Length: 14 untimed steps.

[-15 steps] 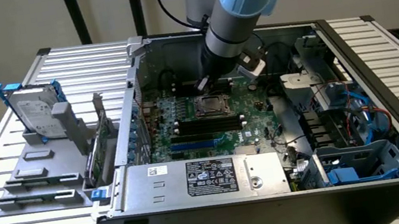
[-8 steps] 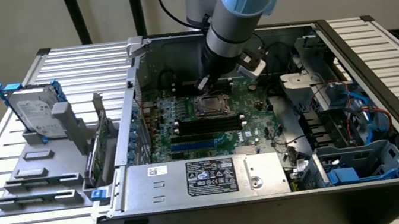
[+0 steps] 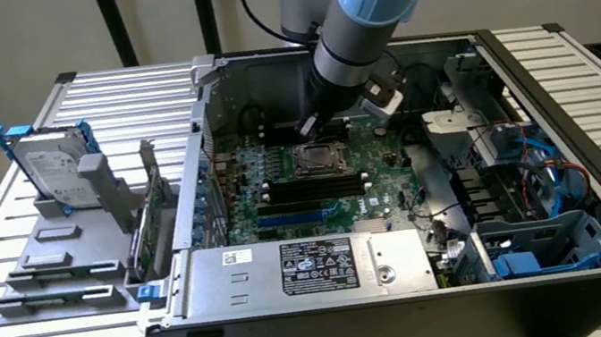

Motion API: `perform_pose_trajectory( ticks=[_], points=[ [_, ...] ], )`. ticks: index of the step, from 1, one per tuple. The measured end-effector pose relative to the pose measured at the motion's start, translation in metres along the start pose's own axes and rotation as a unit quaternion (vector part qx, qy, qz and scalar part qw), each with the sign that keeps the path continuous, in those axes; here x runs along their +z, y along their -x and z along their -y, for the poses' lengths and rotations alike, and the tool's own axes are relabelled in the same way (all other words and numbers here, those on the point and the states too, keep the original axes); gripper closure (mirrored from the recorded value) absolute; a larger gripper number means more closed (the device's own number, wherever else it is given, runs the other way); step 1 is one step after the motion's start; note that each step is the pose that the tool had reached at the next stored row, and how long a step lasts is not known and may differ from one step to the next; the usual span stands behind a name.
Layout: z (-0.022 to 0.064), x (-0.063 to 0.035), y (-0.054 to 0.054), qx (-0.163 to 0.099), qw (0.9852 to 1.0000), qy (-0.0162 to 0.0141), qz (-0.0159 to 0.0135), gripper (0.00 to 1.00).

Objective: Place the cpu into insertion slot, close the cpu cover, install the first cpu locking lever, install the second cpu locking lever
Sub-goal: 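Install the first cpu locking lever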

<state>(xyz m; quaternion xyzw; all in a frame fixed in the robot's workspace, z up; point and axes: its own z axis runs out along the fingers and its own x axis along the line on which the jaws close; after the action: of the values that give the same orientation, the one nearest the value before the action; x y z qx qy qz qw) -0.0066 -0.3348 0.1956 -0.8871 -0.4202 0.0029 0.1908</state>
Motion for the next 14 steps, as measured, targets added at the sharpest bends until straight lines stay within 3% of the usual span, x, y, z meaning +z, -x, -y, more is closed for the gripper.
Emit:
perform_pose_trajectory(
  ticks=[14],
  points=[
    [-0.0081,0.0002,-0.0045,0.002,1.0000,-0.0036,0.0043,0.89]
  ],
)
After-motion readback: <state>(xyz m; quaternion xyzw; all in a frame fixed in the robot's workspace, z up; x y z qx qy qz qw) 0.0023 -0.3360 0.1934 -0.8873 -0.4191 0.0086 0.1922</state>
